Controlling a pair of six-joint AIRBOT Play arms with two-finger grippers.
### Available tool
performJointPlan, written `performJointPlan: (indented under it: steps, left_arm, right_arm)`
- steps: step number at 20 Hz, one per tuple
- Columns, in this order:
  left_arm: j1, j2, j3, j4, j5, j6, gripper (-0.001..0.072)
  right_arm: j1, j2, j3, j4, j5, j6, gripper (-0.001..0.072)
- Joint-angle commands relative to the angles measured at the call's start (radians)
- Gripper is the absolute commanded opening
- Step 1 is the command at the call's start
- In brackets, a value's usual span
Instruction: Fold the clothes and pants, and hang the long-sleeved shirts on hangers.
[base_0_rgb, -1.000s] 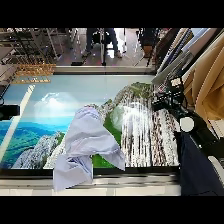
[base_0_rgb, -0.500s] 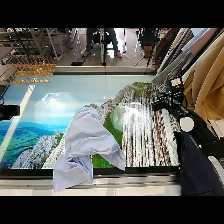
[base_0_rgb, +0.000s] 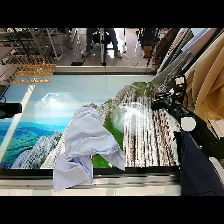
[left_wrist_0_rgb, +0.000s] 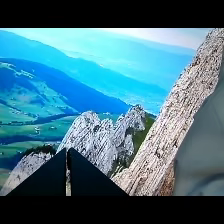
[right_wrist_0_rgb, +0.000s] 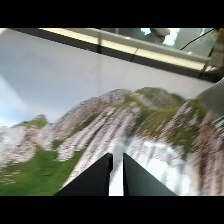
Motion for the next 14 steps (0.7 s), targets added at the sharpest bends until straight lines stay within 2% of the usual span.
performJointPlan:
  steps: [1,2,3,4,5,6,7,8,10,12,14]
  left_arm:
    - [-0.001,-0.023,-0.002,-0.023,-0.053,-0.003,0.0026]
    - [0.0,-0.028,-0.013,-0.043,-0.095,0.072,0.0244]
    - [-0.001,-0.027,-0.042,-0.094,-0.135,0.178,0.0621]
    - [0.0,-0.021,-0.087,-0.16,-0.151,0.232,0.0673]
    - [0.005,-0.009,-0.158,-0.244,-0.154,0.271,0.0673]
    - [0.005,0.006,-0.242,-0.328,-0.151,0.317,0.0673]
    - [0.005,0.023,-0.346,-0.414,-0.142,0.378,0.0673]
    - [0.004,0.034,-0.44,-0.489,-0.14,0.446,0.0673]
    - [0.004,0.034,-0.608,-0.574,-0.143,0.536,0.0673]
    - [0.002,0.022,-0.696,-0.563,-0.087,0.561,0.0673]
    - [0.001,0.002,-0.713,-0.558,-0.046,0.585,0.0673]
  right_arm:
    - [0.003,0.035,0.0,0.114,0.186,0.077,0.0115]
    - [0.003,0.05,0.0,0.07,0.275,0.073,0.0128]
    - [-0.002,0.06,0.0,0.001,0.358,0.121,0.0144]
    - [-0.025,0.063,-0.002,-0.064,0.458,0.281,0.0192]
    - [-0.06,0.058,-0.01,-0.08,0.558,0.37,0.0358]
    - [-0.094,0.053,-0.033,-0.057,0.673,0.334,0.0411]
    - [-0.112,0.05,-0.066,-0.02,0.786,0.221,0.0379]
    - [-0.116,0.049,-0.117,0.042,0.899,0.113,0.0381]
    - [-0.09,0.049,-0.251,0.185,1.012,0.014,0.0423]
    - [-0.023,0.045,-0.367,0.222,0.922,-0.013,0.0426]
    - [0.055,0.005,-0.393,0.222,0.869,-0.013,0.0463]
